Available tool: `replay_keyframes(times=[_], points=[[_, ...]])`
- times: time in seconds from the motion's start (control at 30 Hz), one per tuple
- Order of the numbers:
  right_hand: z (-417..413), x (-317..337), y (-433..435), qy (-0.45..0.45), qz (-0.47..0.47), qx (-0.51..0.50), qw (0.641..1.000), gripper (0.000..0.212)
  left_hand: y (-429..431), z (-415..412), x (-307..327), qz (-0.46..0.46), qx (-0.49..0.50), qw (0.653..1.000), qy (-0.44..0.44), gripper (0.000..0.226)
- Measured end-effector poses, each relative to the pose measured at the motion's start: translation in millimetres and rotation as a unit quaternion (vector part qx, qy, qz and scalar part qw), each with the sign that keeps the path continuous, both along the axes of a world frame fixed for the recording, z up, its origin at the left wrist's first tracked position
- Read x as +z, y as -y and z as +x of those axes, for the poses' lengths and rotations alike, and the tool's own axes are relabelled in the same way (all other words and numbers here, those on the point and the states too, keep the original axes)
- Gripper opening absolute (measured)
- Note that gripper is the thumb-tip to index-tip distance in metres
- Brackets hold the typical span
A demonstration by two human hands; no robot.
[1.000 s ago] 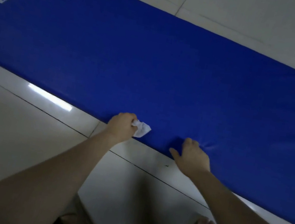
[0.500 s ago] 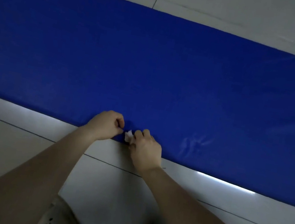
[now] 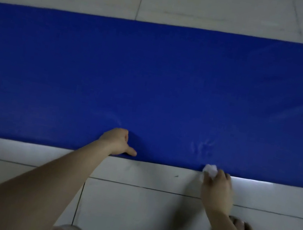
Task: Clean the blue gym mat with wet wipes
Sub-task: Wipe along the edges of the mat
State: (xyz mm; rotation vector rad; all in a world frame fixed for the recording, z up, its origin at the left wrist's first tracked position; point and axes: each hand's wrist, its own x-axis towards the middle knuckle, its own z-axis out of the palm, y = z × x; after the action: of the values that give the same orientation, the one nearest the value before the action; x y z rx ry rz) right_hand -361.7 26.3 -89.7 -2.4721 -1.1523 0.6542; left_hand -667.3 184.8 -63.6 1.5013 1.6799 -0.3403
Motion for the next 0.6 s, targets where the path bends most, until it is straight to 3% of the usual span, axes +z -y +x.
replay_keyframes(times=[0.17, 0.3, 0.43, 0.6], points=[[-33, 6, -13, -0.097, 0.045, -0.111, 0.988, 0.016, 2, -6, 1, -0.003, 0.006, 1.000, 0.013, 0.045], [-68, 1, -32, -0.116, 0.068, -0.112, 0.985, 0.008, 3, -3, -4, 0.004, -0.003, 1.000, 0.005, 0.042], [-132, 2, -52, -0.130, 0.039, 0.090, 0.987, 0.016, -1, 1, -10, 0.008, -0.019, 0.999, -0.028, 0.045], [-178, 10, -71, -0.081, 0.034, 0.316, 0.945, 0.039, -4, 2, -14, 0.003, -0.051, 0.997, -0.049, 0.041]])
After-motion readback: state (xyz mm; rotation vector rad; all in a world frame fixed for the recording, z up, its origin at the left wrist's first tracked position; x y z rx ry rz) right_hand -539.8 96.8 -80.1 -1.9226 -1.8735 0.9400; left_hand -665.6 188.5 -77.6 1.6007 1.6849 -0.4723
